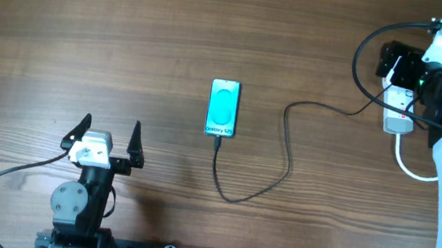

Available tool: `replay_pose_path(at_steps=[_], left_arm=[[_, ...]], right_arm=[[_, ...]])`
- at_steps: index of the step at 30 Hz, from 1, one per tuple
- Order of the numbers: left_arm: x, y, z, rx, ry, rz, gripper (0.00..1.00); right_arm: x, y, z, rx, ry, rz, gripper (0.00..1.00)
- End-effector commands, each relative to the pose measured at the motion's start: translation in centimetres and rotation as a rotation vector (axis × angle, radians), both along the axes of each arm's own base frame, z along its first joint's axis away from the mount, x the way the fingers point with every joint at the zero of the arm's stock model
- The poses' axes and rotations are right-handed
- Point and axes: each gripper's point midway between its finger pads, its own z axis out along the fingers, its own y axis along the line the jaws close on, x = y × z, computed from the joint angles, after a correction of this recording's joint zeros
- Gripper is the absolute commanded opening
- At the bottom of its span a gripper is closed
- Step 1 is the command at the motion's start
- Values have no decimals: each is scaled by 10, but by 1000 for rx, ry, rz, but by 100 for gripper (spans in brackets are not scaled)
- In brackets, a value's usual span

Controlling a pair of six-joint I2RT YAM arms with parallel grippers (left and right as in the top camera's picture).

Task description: Plug charger to phone and switch on socket

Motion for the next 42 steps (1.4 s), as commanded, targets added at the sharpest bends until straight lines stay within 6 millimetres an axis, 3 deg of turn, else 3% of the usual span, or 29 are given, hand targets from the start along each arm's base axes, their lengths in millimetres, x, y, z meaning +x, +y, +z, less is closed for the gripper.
replay_pose_path(at_steps=[1, 27, 37, 39, 42], left_arm=[[0, -1, -1, 20, -2, -4, 100], [0, -1, -1, 20, -2, -4, 100], [0, -1, -1, 20, -2, -4, 100], [0, -1, -1, 20, -2, -4, 100], [0, -1, -1, 20, -2, -4, 100]], right_arm=[[-4, 5, 9, -4, -24, 26, 100], [-6, 6, 14, -7, -36, 26, 100], [-11, 7, 29, -15, -72, 25, 100], [-12, -10, 29, -72, -65, -53, 100], [-19, -15, 19, -96, -13, -76, 100]])
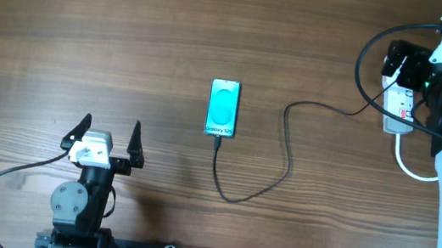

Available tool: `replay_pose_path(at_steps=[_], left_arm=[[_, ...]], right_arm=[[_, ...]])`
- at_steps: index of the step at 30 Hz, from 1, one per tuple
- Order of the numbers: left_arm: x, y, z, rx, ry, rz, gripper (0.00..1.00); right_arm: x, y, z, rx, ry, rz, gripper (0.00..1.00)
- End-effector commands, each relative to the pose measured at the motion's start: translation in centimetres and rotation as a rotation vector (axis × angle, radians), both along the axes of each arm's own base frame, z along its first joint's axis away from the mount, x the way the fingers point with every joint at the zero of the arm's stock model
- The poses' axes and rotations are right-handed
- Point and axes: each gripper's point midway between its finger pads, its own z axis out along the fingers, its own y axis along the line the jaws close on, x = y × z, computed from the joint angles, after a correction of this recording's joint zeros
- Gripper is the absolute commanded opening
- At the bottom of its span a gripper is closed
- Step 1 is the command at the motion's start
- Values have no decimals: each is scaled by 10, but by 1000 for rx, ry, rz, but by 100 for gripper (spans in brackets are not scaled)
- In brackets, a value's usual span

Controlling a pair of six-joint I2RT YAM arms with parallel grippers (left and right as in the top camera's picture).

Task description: Plug charger to phone and switch on socket

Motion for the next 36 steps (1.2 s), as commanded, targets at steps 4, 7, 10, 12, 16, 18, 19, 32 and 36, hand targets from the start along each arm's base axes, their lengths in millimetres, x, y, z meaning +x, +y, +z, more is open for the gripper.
replay_pose_path(at_steps=[4, 7, 10, 12, 16, 18, 19, 32, 36], left_arm=[[0, -1, -1, 20, -2, -4, 100], [0, -1, -1, 20, -2, -4, 100], [0, -1, -1, 20, -2, -4, 100], [0, -1, -1, 20, -2, -4, 100], [0, -1, -1, 20, -2, -4, 100], [0, -1, -1, 20, -2, -4, 100], [0, -1, -1, 20, -2, -4, 100], [0, -1, -1, 20, -2, -4, 100], [0, -1, -1, 20, -2, -4, 100]], right_arm=[[-23, 6, -36, -86, 135, 62, 100], [-30, 22, -61, -103, 190, 128, 100], [-35, 39, -77, -100, 220, 177, 100], [-37, 51, -86, -102, 225, 207, 100], [-50, 69, -118, -100, 271, 259, 100], [-65, 75, -140, -100, 319, 280, 100], [-73, 76, -150, -104, 334, 290, 100], [-125, 89, -207, -84, 166, 343, 100], [-127, 89, -205, -74, 92, 324, 100]])
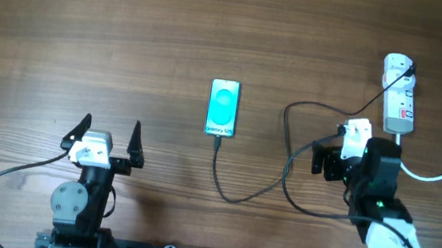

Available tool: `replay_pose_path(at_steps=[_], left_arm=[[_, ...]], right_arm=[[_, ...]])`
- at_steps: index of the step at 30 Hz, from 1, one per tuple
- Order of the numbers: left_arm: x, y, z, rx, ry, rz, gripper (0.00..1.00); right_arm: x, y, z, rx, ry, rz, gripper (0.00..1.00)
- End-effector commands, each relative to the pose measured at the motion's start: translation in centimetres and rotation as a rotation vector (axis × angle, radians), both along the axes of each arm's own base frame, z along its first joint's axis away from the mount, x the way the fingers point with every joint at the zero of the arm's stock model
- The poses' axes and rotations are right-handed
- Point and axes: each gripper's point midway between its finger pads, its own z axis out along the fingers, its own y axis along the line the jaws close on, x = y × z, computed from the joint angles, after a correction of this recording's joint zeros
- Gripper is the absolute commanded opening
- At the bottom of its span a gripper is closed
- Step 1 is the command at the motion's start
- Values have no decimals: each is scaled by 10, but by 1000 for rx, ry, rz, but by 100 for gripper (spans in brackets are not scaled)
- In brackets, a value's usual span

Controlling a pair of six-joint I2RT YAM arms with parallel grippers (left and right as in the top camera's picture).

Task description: Plug charger to phone and switch on socket

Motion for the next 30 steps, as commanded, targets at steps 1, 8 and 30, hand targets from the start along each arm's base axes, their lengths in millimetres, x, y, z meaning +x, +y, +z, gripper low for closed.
replay_pose_path(at_steps=[1, 8, 30], left_arm=[[0, -1, -1, 20, -2, -4, 100], [0, -1, -1, 20, -2, -4, 100], [0, -1, -1, 20, -2, -4, 100]], right_arm=[[-4, 5, 4, 29, -56, 12, 100], [-19, 5, -1, 48, -170, -2, 100], [-42, 0, 27, 60, -319, -37, 100]])
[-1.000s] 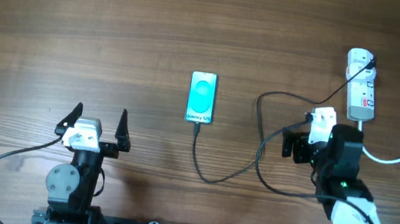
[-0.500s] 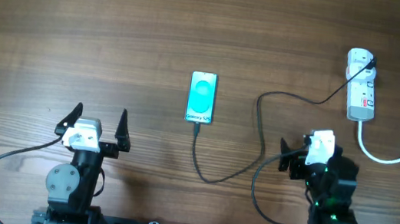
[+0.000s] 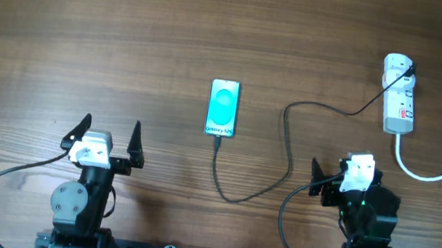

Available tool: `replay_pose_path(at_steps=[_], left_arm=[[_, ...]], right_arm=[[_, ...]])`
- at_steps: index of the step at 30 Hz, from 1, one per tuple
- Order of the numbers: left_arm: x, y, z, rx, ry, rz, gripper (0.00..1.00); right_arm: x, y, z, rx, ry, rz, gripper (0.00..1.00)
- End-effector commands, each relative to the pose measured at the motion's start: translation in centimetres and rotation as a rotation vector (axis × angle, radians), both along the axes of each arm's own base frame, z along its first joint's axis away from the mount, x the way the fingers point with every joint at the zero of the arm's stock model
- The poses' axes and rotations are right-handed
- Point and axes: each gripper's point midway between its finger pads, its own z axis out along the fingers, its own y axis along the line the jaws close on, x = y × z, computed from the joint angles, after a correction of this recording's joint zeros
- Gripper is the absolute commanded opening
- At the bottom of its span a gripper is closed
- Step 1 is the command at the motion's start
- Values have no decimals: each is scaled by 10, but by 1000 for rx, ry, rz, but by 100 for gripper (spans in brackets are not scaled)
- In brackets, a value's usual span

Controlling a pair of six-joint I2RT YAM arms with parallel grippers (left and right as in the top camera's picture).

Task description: Plug charger to phone and switch on socket

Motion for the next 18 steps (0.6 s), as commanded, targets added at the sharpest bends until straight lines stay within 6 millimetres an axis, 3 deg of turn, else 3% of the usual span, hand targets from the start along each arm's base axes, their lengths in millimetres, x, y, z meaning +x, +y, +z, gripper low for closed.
replay_pose_path(at_steps=[1, 10, 18], left_arm=[[0, -1, -1, 20, -2, -4, 100], [0, -1, -1, 20, -2, -4, 100], [0, -1, -1, 20, -2, -4, 100]], right_arm=[[4, -1, 23, 26, -96, -18, 100], [1, 15, 92, 45, -390, 40, 100], [-5, 15, 115, 52, -492, 42, 100]])
